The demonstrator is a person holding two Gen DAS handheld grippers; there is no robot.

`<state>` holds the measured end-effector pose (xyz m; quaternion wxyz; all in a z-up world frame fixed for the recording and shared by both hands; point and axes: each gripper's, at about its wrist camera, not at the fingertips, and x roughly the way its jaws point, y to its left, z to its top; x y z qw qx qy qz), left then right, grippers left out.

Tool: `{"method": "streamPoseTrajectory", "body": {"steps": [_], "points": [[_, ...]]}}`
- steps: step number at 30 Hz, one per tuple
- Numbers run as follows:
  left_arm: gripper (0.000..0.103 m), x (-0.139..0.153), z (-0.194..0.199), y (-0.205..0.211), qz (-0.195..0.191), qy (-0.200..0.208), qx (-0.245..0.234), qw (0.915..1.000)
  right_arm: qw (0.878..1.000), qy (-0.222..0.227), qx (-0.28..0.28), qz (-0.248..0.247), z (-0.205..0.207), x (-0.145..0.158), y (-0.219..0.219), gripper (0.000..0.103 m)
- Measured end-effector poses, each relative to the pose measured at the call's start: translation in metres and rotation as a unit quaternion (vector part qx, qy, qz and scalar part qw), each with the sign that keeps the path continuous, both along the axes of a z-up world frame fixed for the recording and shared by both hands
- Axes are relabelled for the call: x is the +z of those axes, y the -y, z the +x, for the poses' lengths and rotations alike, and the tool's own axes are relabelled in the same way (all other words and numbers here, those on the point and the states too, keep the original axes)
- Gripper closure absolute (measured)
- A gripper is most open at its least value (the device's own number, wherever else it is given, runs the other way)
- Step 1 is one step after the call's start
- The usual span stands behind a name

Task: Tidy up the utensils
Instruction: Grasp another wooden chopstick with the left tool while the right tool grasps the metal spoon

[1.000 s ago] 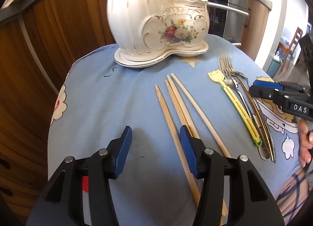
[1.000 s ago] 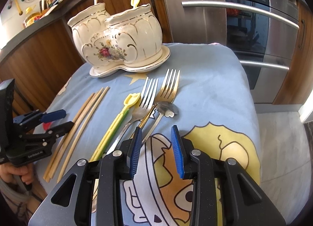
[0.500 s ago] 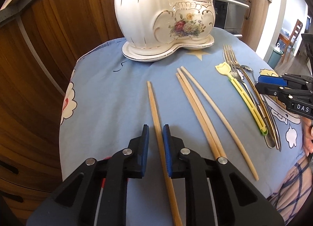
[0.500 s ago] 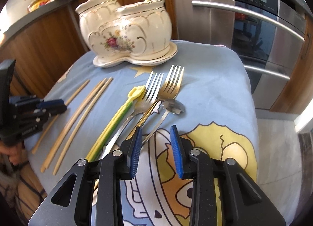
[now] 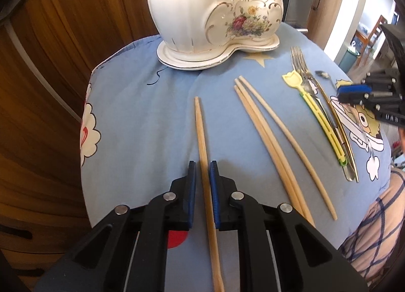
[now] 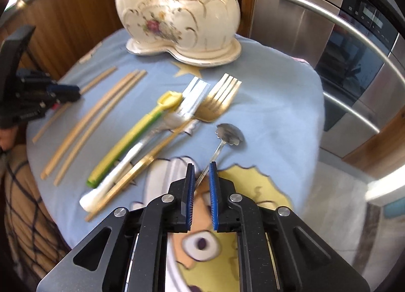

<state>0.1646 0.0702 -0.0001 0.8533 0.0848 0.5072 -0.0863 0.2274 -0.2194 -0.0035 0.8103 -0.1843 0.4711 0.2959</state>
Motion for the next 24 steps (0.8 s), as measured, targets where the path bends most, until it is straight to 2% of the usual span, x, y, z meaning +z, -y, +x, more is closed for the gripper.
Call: {"method": "streamPoseTrajectory", "body": {"steps": [3, 7, 10, 13, 19, 21, 23, 24], "points": [[0.091, 0.000, 0.004, -0.002, -0.001, -0.016, -0.006, 0.9998, 0.999, -0.021, 0.010, -0.024, 0.009, 0.001, 0.000, 0.091], [0.091, 0.001, 0.012, 0.003, 0.020, -0.045, -0.026, 0.9984, 0.997, -0.055, 0.025, -0.058, 0.019, 0.000, -0.004, 0.090], [0.091, 0.002, 0.020, 0.007, 0.034, -0.074, -0.045, 0.9957, 0.993, -0.081, 0.029, -0.078, 0.029, 0.000, -0.006, 0.083], [0.090, 0.003, 0.028, 0.009, 0.039, -0.101, -0.061, 0.9922, 0.990, -0.102, 0.028, -0.089, 0.037, 0.000, -0.010, 0.082], [0.090, 0.004, 0.041, 0.012, 0.037, -0.129, -0.077, 0.9880, 0.994, -0.092, -0.009, -0.062, 0.045, -0.001, -0.014, 0.082], [0.090, 0.004, 0.043, 0.013, 0.037, -0.130, -0.079, 0.9877, 0.995, -0.081, -0.018, -0.052, 0.045, 0.000, -0.013, 0.085], [0.091, 0.002, 0.043, 0.019, 0.036, -0.125, -0.079, 0.9882, 0.996, -0.073, -0.024, -0.038, 0.042, 0.000, -0.010, 0.095], [0.091, 0.002, 0.042, 0.020, 0.033, -0.123, -0.078, 0.9888, 0.997, -0.072, -0.028, -0.030, 0.042, 0.001, -0.010, 0.095]]}}
